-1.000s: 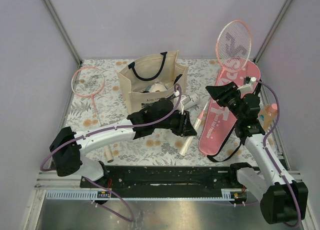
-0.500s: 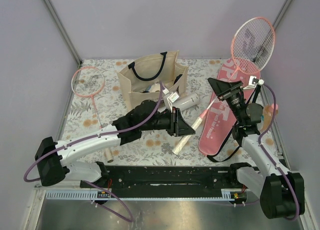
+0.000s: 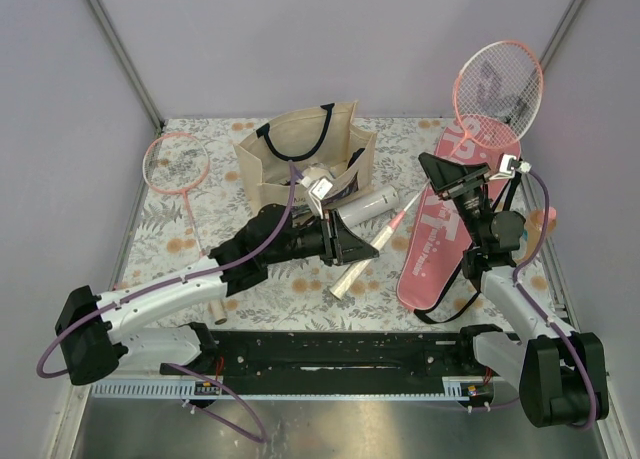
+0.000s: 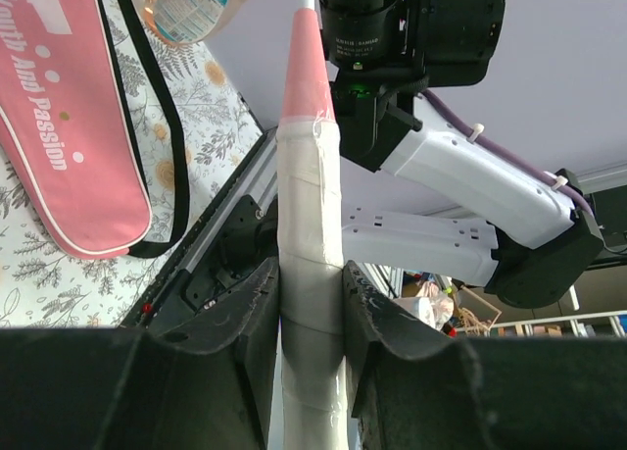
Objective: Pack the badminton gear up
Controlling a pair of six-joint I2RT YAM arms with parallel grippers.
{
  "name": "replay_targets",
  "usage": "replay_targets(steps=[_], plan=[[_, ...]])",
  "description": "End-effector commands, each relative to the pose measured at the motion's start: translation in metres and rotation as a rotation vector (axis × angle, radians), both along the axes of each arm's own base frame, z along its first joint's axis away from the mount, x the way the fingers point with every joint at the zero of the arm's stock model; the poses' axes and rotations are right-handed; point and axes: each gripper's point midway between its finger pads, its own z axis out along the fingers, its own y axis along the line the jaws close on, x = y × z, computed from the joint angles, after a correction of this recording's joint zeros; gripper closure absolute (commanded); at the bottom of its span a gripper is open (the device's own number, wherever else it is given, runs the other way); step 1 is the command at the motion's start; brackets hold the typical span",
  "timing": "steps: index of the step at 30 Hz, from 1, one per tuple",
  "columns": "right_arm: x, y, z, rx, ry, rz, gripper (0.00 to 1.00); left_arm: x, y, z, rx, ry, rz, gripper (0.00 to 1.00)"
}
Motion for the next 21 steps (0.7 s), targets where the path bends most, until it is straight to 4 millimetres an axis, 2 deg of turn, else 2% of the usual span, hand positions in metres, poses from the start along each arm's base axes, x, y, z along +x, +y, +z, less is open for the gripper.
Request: replay_targets(steps=[1,5,9,13,14,15,16,17,18,20,21], plan=[[-0.005,-0.012,0.026,0.037,-0.097,-0.054,0.41,0.008,0.004,0.035,-0.138,-0.047,0.049,1.0],[-0.005,-0.014,0.024,0.041,-0.09,-0.067,0.34,0.006,0.006,0.04,-0.181,-0.035,0.047,1.0],[0.001,-0.022,0.019,0.055,-0.059,-0.117,0.38,0.004,0.009,0.043,-0.194,-0.038,0.048,1.0],[0.007,-0.029,0.014,0.077,-0.024,-0.159,0.56,0.005,0.011,0.042,-0.2,-0.036,0.062,1.0],[0.008,-0.03,0.014,0.08,-0.022,-0.164,0.63,0.006,0.011,0.041,-0.201,-0.037,0.065,1.0],[0.008,-0.03,0.016,0.079,-0.026,-0.165,0.87,0.006,0.011,0.039,-0.197,-0.036,0.065,1.0],[0.009,-0.027,0.018,0.073,-0.032,-0.153,1.0,0.007,0.01,0.035,-0.187,-0.033,0.067,1.0],[0.01,-0.027,0.021,0.07,-0.038,-0.148,1.0,0.007,0.008,0.032,-0.177,-0.035,0.063,1.0],[0.011,-0.026,0.023,0.074,-0.034,-0.14,1.0,0.008,0.006,0.028,-0.157,-0.042,0.057,0.95],[0.012,-0.024,0.03,0.081,-0.035,-0.122,1.0,0.01,0.004,0.016,-0.09,-0.061,0.054,0.6],[0.016,-0.026,0.027,0.079,0.002,-0.121,1.0,0.011,0.005,0.009,-0.054,-0.084,0.052,0.46]])
